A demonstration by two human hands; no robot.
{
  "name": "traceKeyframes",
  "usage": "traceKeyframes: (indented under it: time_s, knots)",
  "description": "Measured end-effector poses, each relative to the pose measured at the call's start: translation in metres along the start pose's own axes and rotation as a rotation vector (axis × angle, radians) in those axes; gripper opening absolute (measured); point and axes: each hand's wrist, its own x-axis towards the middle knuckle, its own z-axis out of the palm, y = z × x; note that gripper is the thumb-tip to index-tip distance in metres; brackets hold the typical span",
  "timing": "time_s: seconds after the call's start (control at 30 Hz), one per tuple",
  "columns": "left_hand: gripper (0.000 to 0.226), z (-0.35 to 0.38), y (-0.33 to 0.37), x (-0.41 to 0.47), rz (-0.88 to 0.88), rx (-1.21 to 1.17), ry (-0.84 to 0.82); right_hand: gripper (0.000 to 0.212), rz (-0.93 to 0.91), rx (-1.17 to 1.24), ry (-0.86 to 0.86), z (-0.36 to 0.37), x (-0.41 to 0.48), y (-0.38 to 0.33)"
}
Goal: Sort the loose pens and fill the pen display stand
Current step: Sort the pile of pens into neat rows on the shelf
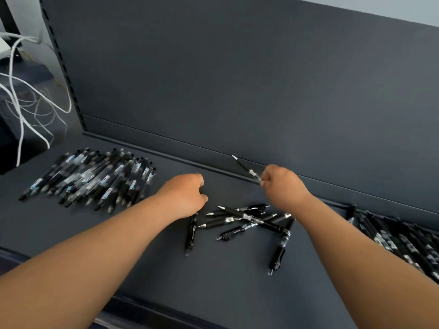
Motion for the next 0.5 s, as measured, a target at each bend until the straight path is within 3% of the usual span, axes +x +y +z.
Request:
traceKeyframes:
  time_s: [0.17,0.4,0.5]
  knots:
    - [0.046,0.008,0.032,0.001,0.036,-0.051,-0.049,0.013,0.076,-0.022,-0.016,-0.022,-0.025,0.035]
    - [0.076,0.021,0.067,-0.007,0.087,-0.019,-0.183,0.034,0.092,-0.071,-0.128,-0.015,-0.047,0.062]
    - [0.073,0.023,0.071,-0.011,0.103,-0.035,-0.194,0.031,0.123,-0.063,-0.097,-0.011,-0.056,0.069]
